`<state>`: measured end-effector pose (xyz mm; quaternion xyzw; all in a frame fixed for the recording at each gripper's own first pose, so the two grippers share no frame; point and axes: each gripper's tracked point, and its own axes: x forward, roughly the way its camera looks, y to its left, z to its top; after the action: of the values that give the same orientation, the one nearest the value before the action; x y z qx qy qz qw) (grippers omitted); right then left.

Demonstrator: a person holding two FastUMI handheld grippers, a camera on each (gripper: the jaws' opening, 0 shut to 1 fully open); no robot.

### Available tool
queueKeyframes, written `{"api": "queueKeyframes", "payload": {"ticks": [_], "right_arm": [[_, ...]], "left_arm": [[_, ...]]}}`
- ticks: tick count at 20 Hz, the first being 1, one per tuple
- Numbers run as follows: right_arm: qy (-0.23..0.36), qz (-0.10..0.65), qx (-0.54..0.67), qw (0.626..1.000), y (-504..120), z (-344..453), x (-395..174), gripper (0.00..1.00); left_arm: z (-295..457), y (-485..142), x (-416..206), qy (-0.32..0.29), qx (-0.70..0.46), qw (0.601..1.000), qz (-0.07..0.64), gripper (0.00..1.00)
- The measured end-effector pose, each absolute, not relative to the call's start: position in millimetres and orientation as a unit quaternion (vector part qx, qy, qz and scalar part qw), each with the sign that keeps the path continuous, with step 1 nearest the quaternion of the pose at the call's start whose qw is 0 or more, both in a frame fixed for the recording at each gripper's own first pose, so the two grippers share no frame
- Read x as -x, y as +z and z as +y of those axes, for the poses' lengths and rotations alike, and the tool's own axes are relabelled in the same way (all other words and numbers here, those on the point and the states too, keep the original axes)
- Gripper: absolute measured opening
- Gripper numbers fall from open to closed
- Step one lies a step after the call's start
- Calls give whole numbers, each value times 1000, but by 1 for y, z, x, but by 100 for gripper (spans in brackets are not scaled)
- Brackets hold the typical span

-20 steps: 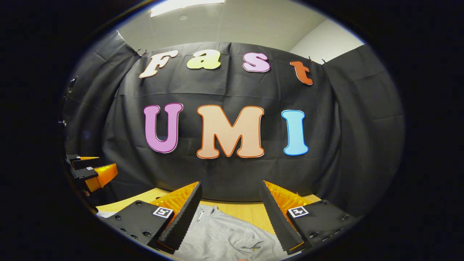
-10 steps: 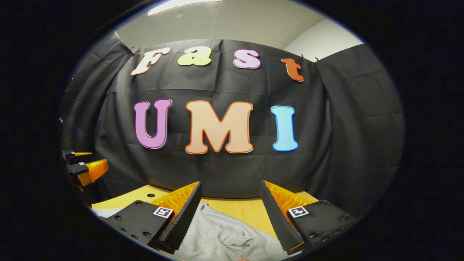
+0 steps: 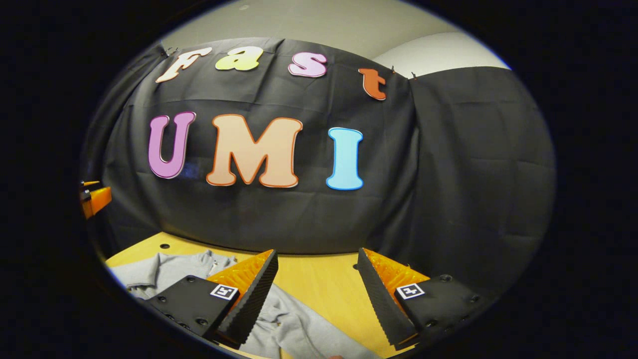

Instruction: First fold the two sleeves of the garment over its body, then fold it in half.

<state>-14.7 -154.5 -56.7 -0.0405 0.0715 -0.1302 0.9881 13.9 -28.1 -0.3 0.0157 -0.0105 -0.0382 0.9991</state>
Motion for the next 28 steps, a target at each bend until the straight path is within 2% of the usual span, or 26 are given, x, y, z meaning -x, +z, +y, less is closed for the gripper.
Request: {"api": "queueKeyframes", "payload": {"ticks": [3, 8, 14, 21, 28], "right_arm": [[-145, 100, 54, 983, -76, -180, 29, 100], [-159, 163, 59, 972, -121, -216, 64, 99], [-170, 236, 77, 954, -170, -251, 112, 99], [-134, 364, 52, 920, -257, -248, 170, 100], [-115, 447, 35, 886, -310, -238, 217, 100]], "left_arm": [[-39, 3, -16, -50, -17, 998, -14, 98], [-53, 6, -18, -65, -25, 997, -20, 93], [-66, 5, -20, -74, -21, 997, -18, 93], [-74, 2, -20, -78, -25, 997, -17, 94], [-74, -7, -22, -73, -23, 997, -6, 94]]}}
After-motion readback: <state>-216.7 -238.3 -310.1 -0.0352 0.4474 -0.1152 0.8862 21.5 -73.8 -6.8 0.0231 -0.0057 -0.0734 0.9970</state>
